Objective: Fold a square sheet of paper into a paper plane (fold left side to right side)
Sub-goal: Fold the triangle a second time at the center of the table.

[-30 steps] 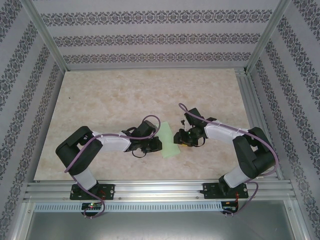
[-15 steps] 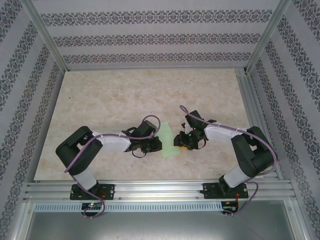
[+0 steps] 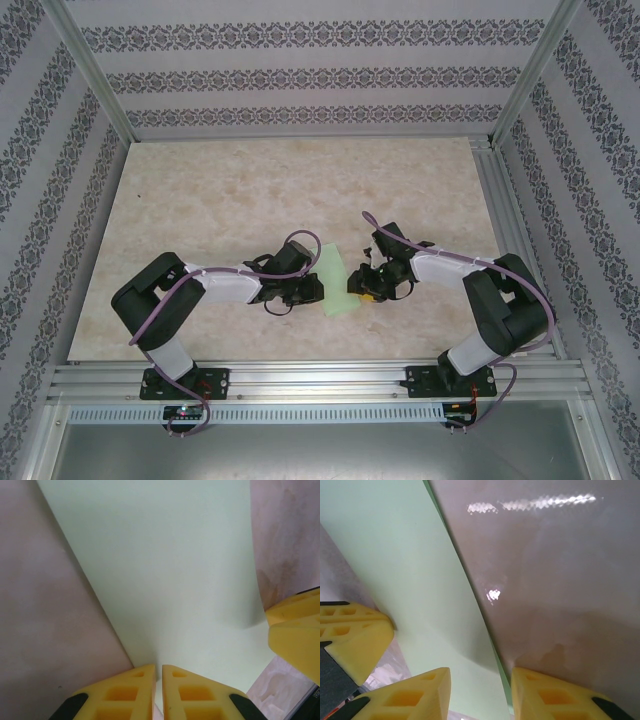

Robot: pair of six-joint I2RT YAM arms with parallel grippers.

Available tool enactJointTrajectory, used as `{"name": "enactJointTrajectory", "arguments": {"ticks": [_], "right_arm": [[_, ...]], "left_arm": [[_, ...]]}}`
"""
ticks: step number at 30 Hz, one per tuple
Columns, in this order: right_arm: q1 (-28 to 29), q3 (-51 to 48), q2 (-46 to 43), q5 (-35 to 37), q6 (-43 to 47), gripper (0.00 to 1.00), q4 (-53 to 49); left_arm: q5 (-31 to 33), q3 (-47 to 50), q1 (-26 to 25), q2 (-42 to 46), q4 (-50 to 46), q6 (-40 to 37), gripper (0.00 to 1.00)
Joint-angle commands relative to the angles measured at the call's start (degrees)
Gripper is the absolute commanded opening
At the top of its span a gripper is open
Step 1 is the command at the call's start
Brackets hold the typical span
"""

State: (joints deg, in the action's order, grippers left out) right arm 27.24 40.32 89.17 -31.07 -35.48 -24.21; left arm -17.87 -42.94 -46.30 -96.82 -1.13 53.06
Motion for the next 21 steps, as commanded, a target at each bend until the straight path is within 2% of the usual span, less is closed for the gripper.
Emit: {"name": "enactJointTrajectory", "arguments": {"ticks": [1, 9, 21], "right_arm": [[-0.1, -0.6, -1.5, -1.9, -1.3, 0.37, 0.8], [-0.2, 0.2, -2.0, -2.0, -1.9, 0.36, 1.2], [-0.1, 3.9, -1.8, -0.5, 0.5, 0.37, -3.3]], "left_arm": [[1.6, -0.5, -0.8, -0.4, -1.5, -0.3, 0.15], [1.5, -0.4, -0.8, -0.3, -1.4, -0.3, 0.15], [1.5, 0.0, -0.8, -0.4, -1.0, -0.1, 0.15]]}}
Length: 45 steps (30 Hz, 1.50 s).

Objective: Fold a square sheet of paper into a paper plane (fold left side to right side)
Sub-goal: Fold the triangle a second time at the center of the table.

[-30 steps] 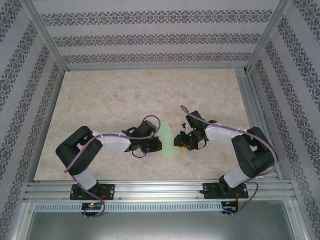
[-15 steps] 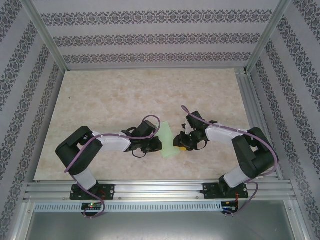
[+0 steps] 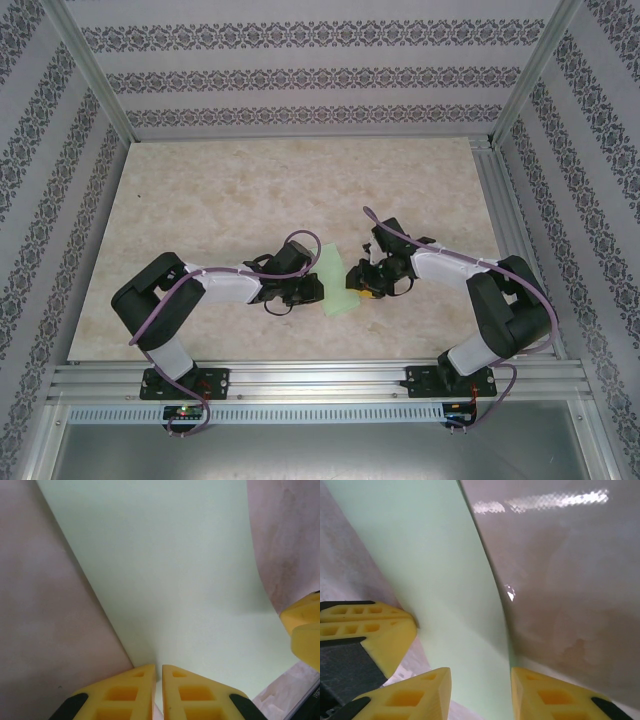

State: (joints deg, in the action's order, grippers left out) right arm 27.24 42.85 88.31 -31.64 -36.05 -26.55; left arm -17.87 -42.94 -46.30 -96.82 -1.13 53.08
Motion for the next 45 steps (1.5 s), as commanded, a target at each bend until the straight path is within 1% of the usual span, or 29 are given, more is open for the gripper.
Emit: {"name": "enactJointTrajectory", "arguments": {"ticks": [1, 7, 17, 22, 25, 36, 45], "right_arm": [[-0.1, 1.4, -1.0, 0.0, 1.0, 0.37, -1.0], [-0.1, 1.7, -0.9, -0.2, 1.4, 0.37, -1.6], [-0.1, 0.3, 2.3, -3.1, -2.6, 0.37, 4.0], [-0.2, 0.7, 3.3, -2.4, -2.2, 0.37, 2.6], [-0.3, 0.2, 3.2, -1.5, -1.7, 0.38, 1.4], [-0.4, -2.6, 1.5, -1.1, -2.4, 0.38, 2.1], [-0.5, -2.1, 2.6, -3.1, -3.7, 0.37, 6.0]], "left_arm": [[1.5, 0.0, -0.8, -0.4, -1.1, -0.2, 0.15], [1.4, 0.0, -0.8, -0.5, -0.8, -0.2, 0.15], [1.3, 0.6, -0.8, -0.1, -0.3, 0.0, 0.15], [1.3, 0.7, -0.8, 0.0, -0.3, 0.0, 0.15], [1.4, 0.7, -0.8, 0.0, -0.5, 0.0, 0.15], [1.5, 0.0, -0.8, -0.1, -1.0, -0.3, 0.15], [1.5, -0.3, -0.8, -0.1, -1.4, -0.5, 0.15]]}}
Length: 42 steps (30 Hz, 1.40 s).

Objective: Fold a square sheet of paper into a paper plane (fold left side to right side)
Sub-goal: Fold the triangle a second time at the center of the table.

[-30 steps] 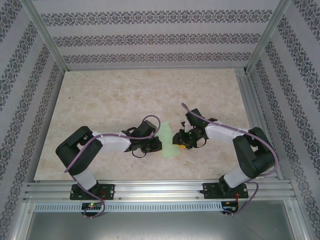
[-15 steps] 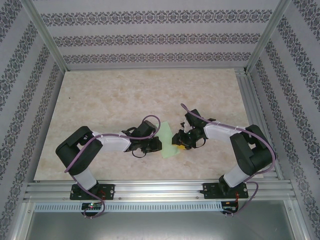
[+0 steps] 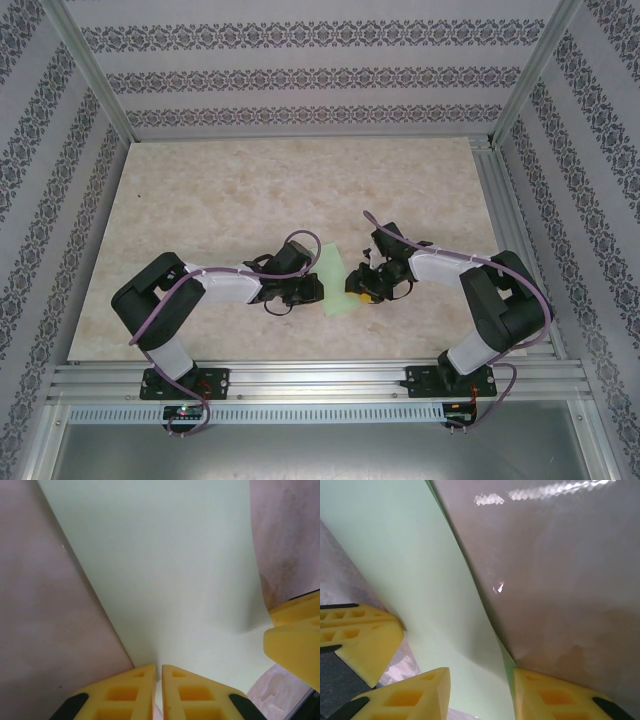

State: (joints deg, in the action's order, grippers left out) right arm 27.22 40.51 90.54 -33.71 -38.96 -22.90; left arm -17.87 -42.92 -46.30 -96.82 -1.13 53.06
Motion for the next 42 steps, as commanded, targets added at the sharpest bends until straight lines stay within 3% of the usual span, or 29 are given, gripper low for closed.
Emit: {"name": "enactJointTrajectory", "arguments": {"ticks": [1, 23, 42], "right_arm": [[-0.6, 0.5, 0.3, -1.3, -0.9, 0.37, 2.6], [-2.7, 2.5, 5.3, -4.0, -2.7, 0.37, 7.9], [-4.3, 9.5, 9.3, -6.9, 4.1, 0.32, 2.2]], "left_arm": [[1.5, -0.3, -0.8, -0.1, -1.4, -0.5, 0.15], [1.5, -0.2, -0.8, -0.1, -1.1, -0.6, 0.14], [2.0, 0.4, -0.8, 0.9, -0.5, -1.0, 0.14]]}}
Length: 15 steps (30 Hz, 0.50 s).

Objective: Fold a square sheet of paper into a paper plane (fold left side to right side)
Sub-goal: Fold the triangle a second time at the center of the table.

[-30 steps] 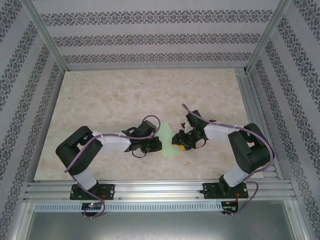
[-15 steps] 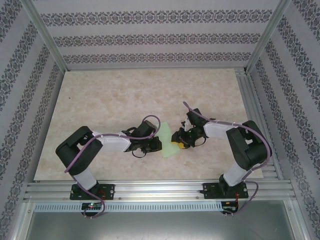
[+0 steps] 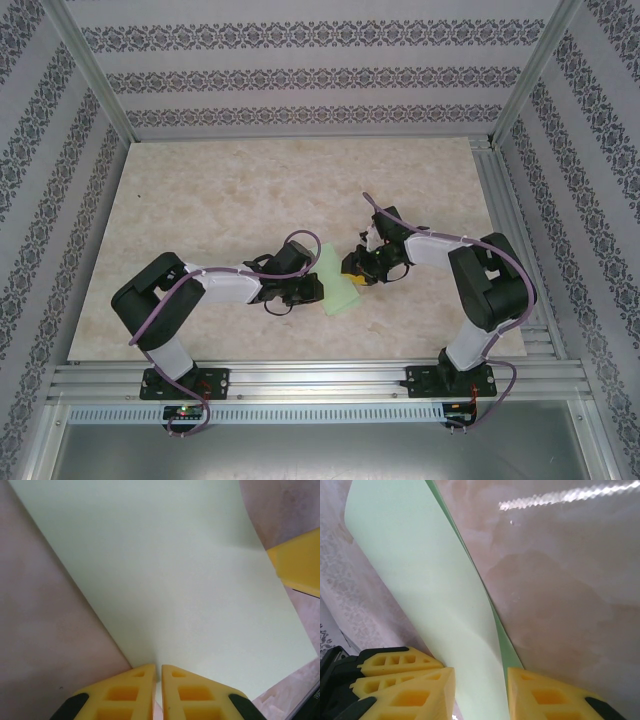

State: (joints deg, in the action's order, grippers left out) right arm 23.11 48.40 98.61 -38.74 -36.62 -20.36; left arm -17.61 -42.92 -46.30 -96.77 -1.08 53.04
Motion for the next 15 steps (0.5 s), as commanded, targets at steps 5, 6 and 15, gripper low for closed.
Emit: {"name": "enactJointTrajectory", "arguments": {"ticks": [5, 6, 15], "right_arm": [[0.0, 2.7, 2.9, -2.4, 1.9, 0.29, -0.7], [0.0, 2.8, 3.2, -2.5, 2.0, 0.27, -0.7], [-0.1, 0.5, 0.2, -1.3, -1.1, 0.03, 2.2]], "left_arm": [[1.9, 0.4, -0.9, 1.3, -0.5, -1.0, 0.14], [1.9, 0.4, -0.9, 1.5, -0.4, -1.0, 0.14], [3.5, -3.1, 0.5, 8.7, -7.5, -4.2, 0.32]]}}
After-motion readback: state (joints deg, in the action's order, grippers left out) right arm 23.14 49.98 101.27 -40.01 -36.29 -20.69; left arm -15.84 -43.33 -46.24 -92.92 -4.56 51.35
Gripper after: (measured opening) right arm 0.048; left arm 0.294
